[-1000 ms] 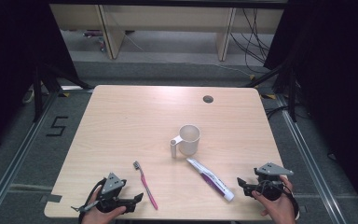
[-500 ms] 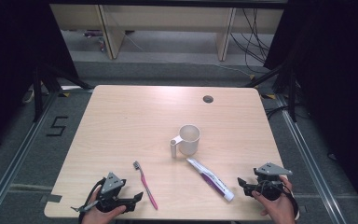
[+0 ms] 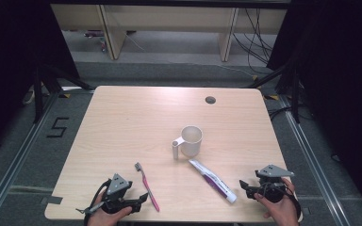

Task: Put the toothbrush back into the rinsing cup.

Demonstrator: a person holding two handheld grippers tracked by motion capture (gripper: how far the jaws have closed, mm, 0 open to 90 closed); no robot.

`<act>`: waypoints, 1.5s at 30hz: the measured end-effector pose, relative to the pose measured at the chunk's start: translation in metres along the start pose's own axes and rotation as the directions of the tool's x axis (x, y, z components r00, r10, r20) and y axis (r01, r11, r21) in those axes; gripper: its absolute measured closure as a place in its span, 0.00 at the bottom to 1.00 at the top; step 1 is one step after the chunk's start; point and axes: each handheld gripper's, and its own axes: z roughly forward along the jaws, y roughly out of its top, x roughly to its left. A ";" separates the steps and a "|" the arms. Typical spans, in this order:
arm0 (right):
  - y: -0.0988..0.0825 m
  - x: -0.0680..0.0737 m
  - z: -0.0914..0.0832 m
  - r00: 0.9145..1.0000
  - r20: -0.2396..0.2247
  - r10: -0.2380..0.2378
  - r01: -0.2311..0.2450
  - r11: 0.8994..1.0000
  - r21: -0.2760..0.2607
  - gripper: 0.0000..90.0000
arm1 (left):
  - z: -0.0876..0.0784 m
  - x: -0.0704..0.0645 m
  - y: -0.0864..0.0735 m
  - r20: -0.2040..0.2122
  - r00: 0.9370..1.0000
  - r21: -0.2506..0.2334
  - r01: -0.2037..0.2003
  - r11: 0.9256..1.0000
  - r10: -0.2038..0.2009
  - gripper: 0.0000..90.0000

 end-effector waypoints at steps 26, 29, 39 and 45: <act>0.000 0.000 -0.002 1.000 -0.003 0.022 -0.022 1.000 0.016 0.30 | 0.024 0.000 0.031 -0.023 0.999 0.159 -0.029 0.987 0.033 0.42; 0.000 0.000 -0.001 0.999 -0.027 0.039 -0.039 0.999 0.013 0.30 | 0.027 -0.004 0.033 -0.025 0.999 0.174 -0.041 0.984 0.046 0.43; 0.001 0.001 -0.004 0.999 0.005 0.036 -0.036 0.999 0.015 0.30 | 0.034 -0.006 0.036 -0.037 0.997 0.227 -0.058 0.972 0.068 0.44; 0.001 0.001 -0.004 1.000 -0.008 0.029 -0.029 0.999 0.013 0.30 | 0.034 -0.007 0.038 -0.035 0.996 0.270 -0.071 0.960 0.083 0.46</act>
